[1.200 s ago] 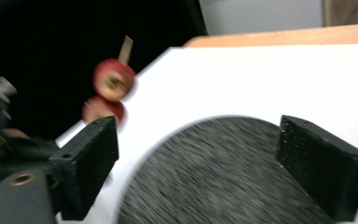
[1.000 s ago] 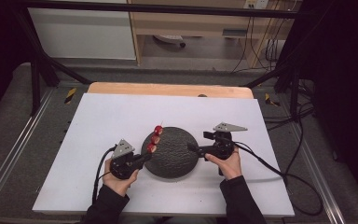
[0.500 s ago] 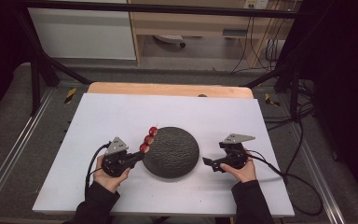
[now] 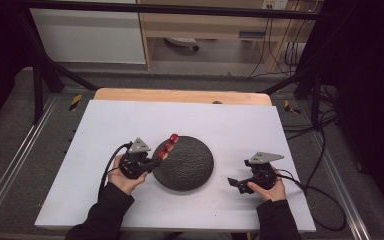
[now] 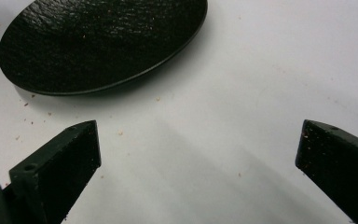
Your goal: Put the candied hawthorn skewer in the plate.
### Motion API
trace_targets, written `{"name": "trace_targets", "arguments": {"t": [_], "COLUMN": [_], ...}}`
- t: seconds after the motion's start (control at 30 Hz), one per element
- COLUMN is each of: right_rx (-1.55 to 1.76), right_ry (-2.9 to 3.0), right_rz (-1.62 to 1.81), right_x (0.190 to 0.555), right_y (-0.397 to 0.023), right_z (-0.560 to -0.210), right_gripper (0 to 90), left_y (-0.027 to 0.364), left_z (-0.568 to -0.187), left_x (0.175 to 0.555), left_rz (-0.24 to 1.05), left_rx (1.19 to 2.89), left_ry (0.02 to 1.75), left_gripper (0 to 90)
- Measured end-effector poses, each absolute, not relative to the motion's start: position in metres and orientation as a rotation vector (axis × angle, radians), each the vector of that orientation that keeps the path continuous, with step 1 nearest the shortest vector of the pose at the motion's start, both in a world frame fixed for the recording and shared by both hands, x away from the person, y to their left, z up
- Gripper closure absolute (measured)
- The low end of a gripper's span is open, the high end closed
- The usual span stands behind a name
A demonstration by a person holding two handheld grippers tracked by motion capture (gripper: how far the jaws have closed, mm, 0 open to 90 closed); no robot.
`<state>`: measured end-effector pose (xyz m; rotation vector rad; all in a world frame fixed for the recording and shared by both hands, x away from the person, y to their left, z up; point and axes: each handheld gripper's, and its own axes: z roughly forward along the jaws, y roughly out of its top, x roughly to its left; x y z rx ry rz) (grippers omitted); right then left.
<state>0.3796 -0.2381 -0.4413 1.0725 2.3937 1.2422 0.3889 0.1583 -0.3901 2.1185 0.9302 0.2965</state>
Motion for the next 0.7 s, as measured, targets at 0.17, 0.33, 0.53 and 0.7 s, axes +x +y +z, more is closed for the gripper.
{"name": "trace_targets", "arguments": {"t": [0.17, 0.33, 0.53, 0.7], "right_rx": [1.086, 1.106, 1.099, 1.09], "right_ry": [2.393, 2.388, 2.39, 2.395], "right_rz": [1.23, 1.228, 1.222, 1.234], "right_x": [0.377, 0.374, 0.373, 0.372], "right_y": [-0.242, -0.246, -0.248, -0.249], "right_z": [-0.444, -0.446, -0.447, -0.447], "right_gripper": [0.5, 0.5, 0.6, 0.7], "left_y": [0.149, 0.139, 0.127, 0.12], "left_z": [-0.393, -0.4, -0.41, -0.416], "left_x": [0.397, 0.404, 0.409, 0.413], "left_rz": [0.267, 0.233, 0.226, 0.201], "left_rx": [2.161, 2.206, 2.273, 2.321], "left_ry": [0.943, 0.963, 0.993, 1.035], "left_gripper": [88.0, 88.0, 88.0, 88.0]}}
